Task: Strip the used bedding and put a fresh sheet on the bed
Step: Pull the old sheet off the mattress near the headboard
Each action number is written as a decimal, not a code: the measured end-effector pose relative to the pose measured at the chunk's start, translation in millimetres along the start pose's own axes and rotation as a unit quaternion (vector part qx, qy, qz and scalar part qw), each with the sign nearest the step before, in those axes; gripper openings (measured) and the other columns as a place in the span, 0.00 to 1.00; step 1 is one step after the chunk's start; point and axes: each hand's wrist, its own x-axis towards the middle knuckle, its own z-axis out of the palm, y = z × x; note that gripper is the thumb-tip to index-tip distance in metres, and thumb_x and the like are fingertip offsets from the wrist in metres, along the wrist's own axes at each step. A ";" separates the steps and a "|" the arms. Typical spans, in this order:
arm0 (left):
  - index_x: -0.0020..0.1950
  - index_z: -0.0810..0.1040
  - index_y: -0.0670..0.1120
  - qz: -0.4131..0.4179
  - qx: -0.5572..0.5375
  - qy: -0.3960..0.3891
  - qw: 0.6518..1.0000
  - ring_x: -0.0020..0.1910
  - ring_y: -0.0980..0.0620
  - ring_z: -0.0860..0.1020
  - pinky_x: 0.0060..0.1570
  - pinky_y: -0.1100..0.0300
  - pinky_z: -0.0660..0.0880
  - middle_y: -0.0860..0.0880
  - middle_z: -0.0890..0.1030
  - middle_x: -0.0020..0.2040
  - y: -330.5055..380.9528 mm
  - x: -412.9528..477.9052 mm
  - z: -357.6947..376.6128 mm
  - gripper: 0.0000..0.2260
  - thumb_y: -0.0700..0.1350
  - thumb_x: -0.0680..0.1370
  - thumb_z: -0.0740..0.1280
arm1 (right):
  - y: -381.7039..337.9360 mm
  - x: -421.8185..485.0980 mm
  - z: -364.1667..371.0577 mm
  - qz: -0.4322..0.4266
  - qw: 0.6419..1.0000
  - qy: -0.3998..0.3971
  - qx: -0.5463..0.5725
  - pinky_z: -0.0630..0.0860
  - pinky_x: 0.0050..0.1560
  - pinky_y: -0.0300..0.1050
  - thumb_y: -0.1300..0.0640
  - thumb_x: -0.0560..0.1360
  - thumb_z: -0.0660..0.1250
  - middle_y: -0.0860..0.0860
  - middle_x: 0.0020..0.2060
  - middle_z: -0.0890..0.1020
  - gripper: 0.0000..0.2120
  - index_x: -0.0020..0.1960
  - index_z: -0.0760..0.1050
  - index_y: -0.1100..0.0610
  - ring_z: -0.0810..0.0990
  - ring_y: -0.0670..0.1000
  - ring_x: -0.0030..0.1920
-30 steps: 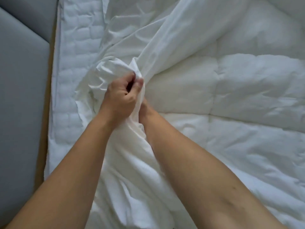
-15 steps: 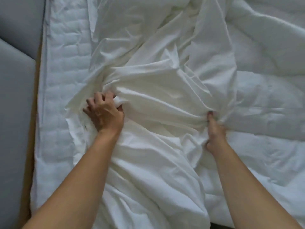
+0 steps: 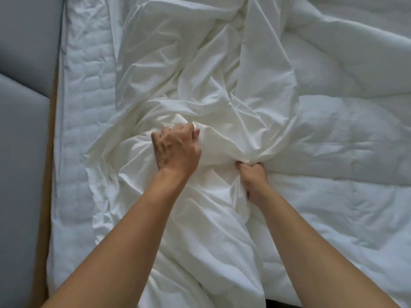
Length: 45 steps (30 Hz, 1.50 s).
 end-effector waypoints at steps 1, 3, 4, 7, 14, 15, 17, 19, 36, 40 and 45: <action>0.40 0.71 0.49 -0.006 -0.054 0.005 0.999 0.41 0.38 0.77 0.44 0.51 0.64 0.44 0.81 0.40 7.1 -5.2 -6.2 0.12 0.49 0.83 0.61 | -0.6 3.8 -14.9 0.001 0.999 0.021 0.043 0.79 0.49 0.45 0.63 0.76 0.69 0.57 0.54 0.84 0.13 0.60 0.78 0.63 0.82 0.53 0.50; 0.40 0.68 0.49 0.017 -0.137 -0.016 0.990 0.37 0.37 0.77 0.38 0.53 0.63 0.42 0.80 0.37 34.5 -19.4 -12.8 0.12 0.48 0.83 0.62 | 2.7 12.8 -54.8 0.025 0.987 0.111 0.109 0.80 0.51 0.48 0.65 0.75 0.68 0.56 0.53 0.84 0.13 0.59 0.79 0.63 0.83 0.54 0.51; 0.41 0.70 0.48 0.050 -0.168 -0.053 0.983 0.38 0.36 0.77 0.36 0.53 0.64 0.41 0.80 0.38 55.0 -28.8 -12.4 0.12 0.48 0.83 0.62 | 6.6 15.9 -77.7 0.046 0.976 0.172 0.125 0.80 0.50 0.48 0.65 0.74 0.67 0.56 0.52 0.84 0.13 0.58 0.80 0.63 0.83 0.54 0.49; 0.47 0.75 0.45 0.183 -0.207 -0.251 0.928 0.46 0.36 0.78 0.40 0.50 0.69 0.40 0.80 0.45 121.1 -60.2 -1.2 0.11 0.50 0.84 0.61 | 28.6 18.4 -141.0 0.121 0.940 0.302 0.101 0.79 0.50 0.47 0.64 0.73 0.66 0.59 0.56 0.83 0.17 0.60 0.77 0.70 0.82 0.56 0.52; 0.62 0.80 0.47 0.001 -0.042 0.009 0.999 0.59 0.36 0.76 0.57 0.45 0.71 0.40 0.77 0.61 44.6 -23.2 -1.6 0.18 0.51 0.74 0.72 | 3.1 -15.9 -135.6 -0.112 0.909 0.344 -0.209 0.70 0.60 0.60 0.52 0.67 0.74 0.63 0.64 0.72 0.35 0.70 0.67 0.59 0.72 0.65 0.64; 0.64 0.77 0.48 -0.100 -0.009 -0.006 0.995 0.63 0.36 0.73 0.60 0.44 0.69 0.39 0.75 0.64 13.6 -10.3 -6.2 0.21 0.53 0.73 0.72 | -8.9 -23.3 -118.4 -0.228 0.886 0.330 -0.231 0.70 0.58 0.59 0.51 0.66 0.72 0.61 0.62 0.75 0.32 0.67 0.71 0.58 0.73 0.64 0.63; 0.61 0.79 0.47 -0.189 -0.017 -0.091 0.978 0.62 0.36 0.74 0.61 0.45 0.70 0.39 0.77 0.63 -26.4 1.2 -10.5 0.15 0.50 0.76 0.71 | -31.3 -35.9 -72.3 -0.372 0.853 0.238 -0.277 0.69 0.57 0.56 0.46 0.68 0.71 0.56 0.57 0.79 0.25 0.62 0.77 0.56 0.76 0.60 0.59; 0.53 0.81 0.43 -0.140 -0.062 -0.110 0.982 0.55 0.36 0.78 0.53 0.48 0.73 0.38 0.81 0.55 -31.2 -2.2 -6.2 0.07 0.45 0.79 0.68 | -50.4 -43.9 -21.5 -0.385 0.859 0.064 -0.333 0.70 0.60 0.56 0.39 0.70 0.72 0.54 0.60 0.78 0.30 0.67 0.74 0.54 0.75 0.58 0.61; 0.56 0.75 0.45 -0.209 -0.149 -0.137 0.957 0.56 0.37 0.79 0.52 0.50 0.72 0.38 0.82 0.55 -83.6 -3.8 -3.0 0.10 0.50 0.81 0.66 | -46.8 -39.6 87.3 -0.165 0.951 -0.145 -0.219 0.77 0.57 0.50 0.31 0.71 0.68 0.48 0.52 0.80 0.34 0.65 0.74 0.55 0.80 0.52 0.54; 0.50 0.78 0.46 -0.082 -0.202 -0.092 0.972 0.47 0.38 0.80 0.42 0.54 0.70 0.41 0.83 0.46 -76.0 -19.2 1.4 0.05 0.45 0.81 0.64 | -57.4 -25.6 141.6 -0.132 0.960 -0.134 -0.209 0.79 0.49 0.50 0.40 0.69 0.70 0.53 0.47 0.84 0.23 0.55 0.79 0.55 0.82 0.57 0.49; 0.55 0.79 0.46 -0.262 -0.092 0.109 0.954 0.59 0.36 0.74 0.58 0.46 0.70 0.39 0.77 0.59 -173.9 14.6 -4.2 0.07 0.44 0.80 0.63 | -27.5 9.8 127.5 -0.101 0.911 -0.098 -0.388 0.69 0.49 0.45 0.47 0.79 0.65 0.59 0.57 0.81 0.17 0.61 0.77 0.57 0.79 0.62 0.59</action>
